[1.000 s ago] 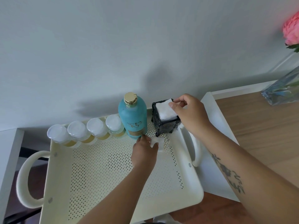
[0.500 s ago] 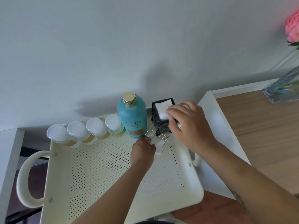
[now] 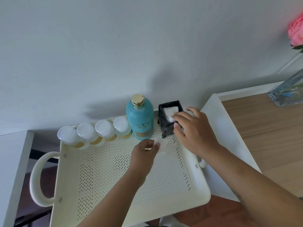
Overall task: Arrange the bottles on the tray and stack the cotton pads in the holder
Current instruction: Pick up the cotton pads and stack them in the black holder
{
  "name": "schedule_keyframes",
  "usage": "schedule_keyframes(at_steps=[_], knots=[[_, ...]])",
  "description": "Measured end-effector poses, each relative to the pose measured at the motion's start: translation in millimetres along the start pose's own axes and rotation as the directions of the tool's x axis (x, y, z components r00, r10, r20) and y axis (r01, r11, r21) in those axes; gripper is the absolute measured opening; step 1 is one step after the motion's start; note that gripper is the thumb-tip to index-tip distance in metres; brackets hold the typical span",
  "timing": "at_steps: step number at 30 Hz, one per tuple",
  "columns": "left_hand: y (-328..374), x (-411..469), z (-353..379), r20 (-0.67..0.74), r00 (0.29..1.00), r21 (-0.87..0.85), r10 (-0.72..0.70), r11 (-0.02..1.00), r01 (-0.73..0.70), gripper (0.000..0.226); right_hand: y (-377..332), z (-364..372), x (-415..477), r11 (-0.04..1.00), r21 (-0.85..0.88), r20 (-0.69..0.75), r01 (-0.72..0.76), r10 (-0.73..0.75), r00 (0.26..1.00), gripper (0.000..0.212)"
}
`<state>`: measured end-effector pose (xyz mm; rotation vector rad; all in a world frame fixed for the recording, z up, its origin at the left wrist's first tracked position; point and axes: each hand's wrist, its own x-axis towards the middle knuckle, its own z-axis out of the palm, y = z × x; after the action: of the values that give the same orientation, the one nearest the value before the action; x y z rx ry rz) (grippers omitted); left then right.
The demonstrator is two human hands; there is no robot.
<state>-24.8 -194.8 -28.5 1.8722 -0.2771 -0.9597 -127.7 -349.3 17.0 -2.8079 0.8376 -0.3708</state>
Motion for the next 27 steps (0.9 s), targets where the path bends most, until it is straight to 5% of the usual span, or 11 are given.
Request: schedule_keyframes(at_steps=[8,15,24,27], knots=[[28.5,-12.9,-8.0,0.032,0.997,-0.204,0.074,0.977,-0.066,0.01,0.0,-1.9,-3.6,0.999,0.031,0.014,-0.019,0.019,1.0,0.039],[42.6,-18.9,-3.6,0.106,0.991,-0.341,0.086,0.939,-0.046,0.015,-20.4,-15.6,-30.2,0.922,0.364,-0.182,-0.134,0.211,0.96,0.035],[50.5,-18.0,-5.2,0.183,0.974,-0.428,0.133,0.903,-0.043,0.02,-23.4,-22.7,-20.0,0.644,0.702,0.07,-0.304,0.363,0.929,0.005],[40.4,-15.2,-11.0,0.129,0.982,-0.294,0.137,0.951,-0.094,0.021,-17.1,-28.3,-6.1,0.613,0.725,0.065,-0.314,0.393,0.917,0.002]])
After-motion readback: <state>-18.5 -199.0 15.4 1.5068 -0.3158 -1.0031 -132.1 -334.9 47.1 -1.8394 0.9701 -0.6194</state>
